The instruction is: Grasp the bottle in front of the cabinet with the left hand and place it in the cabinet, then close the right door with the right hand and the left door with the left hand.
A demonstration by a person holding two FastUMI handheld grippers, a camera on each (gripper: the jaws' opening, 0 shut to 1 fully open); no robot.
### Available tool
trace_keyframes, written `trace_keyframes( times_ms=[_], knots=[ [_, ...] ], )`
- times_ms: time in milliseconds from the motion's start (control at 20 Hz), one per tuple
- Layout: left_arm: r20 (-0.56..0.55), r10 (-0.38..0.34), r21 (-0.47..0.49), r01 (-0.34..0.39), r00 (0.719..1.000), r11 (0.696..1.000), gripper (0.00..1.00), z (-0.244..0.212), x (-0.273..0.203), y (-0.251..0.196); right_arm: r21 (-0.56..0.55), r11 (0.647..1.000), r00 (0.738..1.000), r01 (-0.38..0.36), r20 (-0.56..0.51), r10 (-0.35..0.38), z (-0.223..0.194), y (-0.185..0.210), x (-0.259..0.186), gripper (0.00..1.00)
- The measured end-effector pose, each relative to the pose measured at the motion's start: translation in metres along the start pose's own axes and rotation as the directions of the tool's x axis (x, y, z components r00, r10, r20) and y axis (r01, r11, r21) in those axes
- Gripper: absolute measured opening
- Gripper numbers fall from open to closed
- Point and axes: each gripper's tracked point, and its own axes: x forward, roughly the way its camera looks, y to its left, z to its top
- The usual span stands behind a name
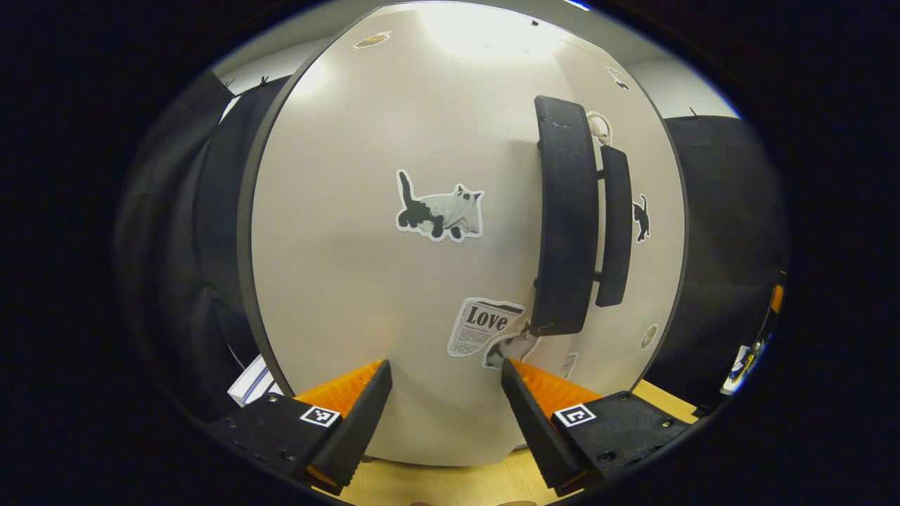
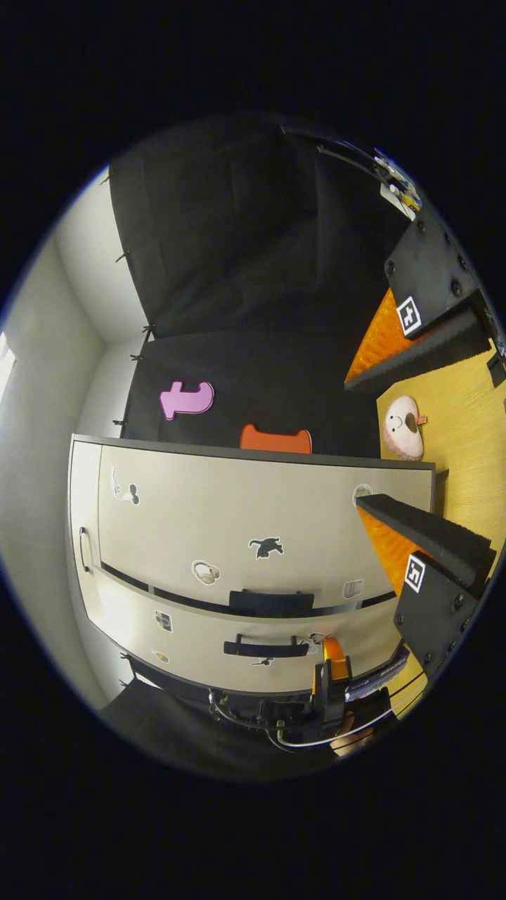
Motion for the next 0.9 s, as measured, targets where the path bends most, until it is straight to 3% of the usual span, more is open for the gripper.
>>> trace_keyframes(
  times_ms=[350, 400, 450, 750, 800, 900],
  knots=[
    [-0.021, 0.051, 0.014, -0.051, 0.998, 0.999, 0.95, 0.002, -0.014, 0.004, 0.008, 0.999, 0.999, -0.039, -0.014, 0.039, -0.005, 0.004, 0.021, 0.96],
    [-0.022, 0.053, 0.002, -0.053, 0.998, 0.999, 0.96, 0.003, -0.022, 0.005, 0.009, 0.999, 0.999, -0.043, -0.015, 0.043, -0.005, 0.005, 0.024, 0.92],
    [-0.021, 0.059, -0.010, -0.059, 0.998, 0.998, 0.96, 0.005, -0.031, 0.007, 0.009, 0.999, 0.999, -0.047, -0.018, 0.047, -0.005, 0.006, 0.026, 0.97],
    [0.021, 0.122, -0.043, -0.121, 0.992, 0.992, 0.96, 0.034, -0.095, 0.033, 0.012, 0.998, 0.998, -0.060, -0.025, 0.061, 0.003, 0.007, 0.021, 0.97],
    [0.031, 0.135, -0.051, -0.133, 0.990, 0.990, 0.95, 0.039, -0.107, 0.039, 0.016, 0.998, 0.998, -0.060, -0.023, 0.060, 0.006, 0.007, 0.018, 0.92],
    [0.041, 0.163, -0.061, -0.160, 0.986, 0.985, 0.95, 0.045, -0.130, 0.052, 0.028, 0.998, 0.998, -0.060, -0.023, 0.060, 0.009, 0.008, 0.010, 0.97]
  ],
)
